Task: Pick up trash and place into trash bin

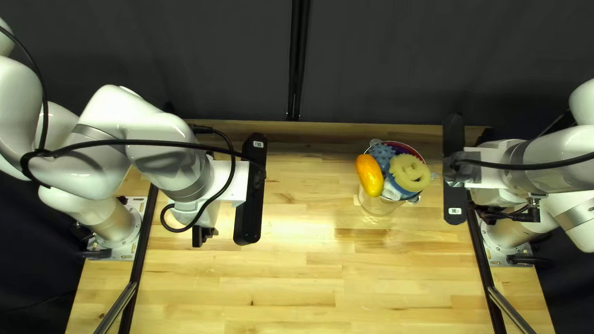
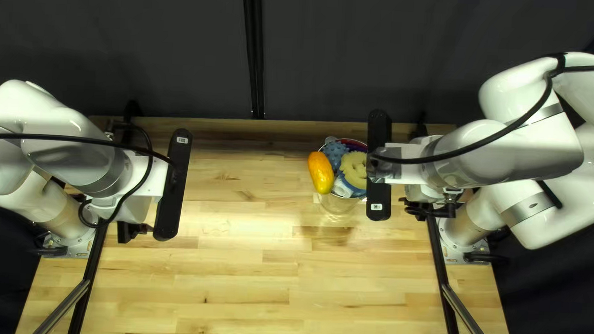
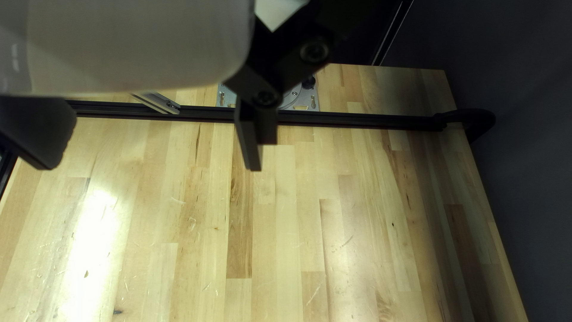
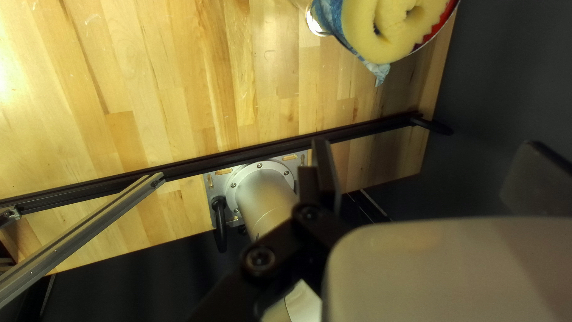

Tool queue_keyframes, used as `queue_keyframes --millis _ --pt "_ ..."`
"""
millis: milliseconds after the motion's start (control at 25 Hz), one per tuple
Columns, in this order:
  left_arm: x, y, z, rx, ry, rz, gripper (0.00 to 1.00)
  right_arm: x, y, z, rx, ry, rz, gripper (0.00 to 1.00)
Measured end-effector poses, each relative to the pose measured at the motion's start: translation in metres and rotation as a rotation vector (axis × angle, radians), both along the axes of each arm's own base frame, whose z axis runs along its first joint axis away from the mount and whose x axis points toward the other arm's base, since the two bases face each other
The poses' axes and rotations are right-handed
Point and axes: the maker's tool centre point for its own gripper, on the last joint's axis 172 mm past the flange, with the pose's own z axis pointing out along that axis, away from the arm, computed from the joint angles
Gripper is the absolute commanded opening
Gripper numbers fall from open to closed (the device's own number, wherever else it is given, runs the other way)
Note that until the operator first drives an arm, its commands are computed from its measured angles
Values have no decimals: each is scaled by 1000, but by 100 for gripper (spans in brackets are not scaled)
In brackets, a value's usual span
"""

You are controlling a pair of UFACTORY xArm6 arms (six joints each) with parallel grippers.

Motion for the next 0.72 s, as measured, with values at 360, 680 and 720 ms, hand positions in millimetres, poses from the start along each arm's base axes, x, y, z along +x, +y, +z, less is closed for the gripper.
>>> queue_keyframes --millis 360,680,720 --pt "0 0 0 0 0 0 100 0 0 0 0 0 0 100" --pt "0 0 0 0 0 0 100 0 0 0 0 0 0 100" --pt "0 0 0 0 0 0 100 0 0 0 0 0 0 100"
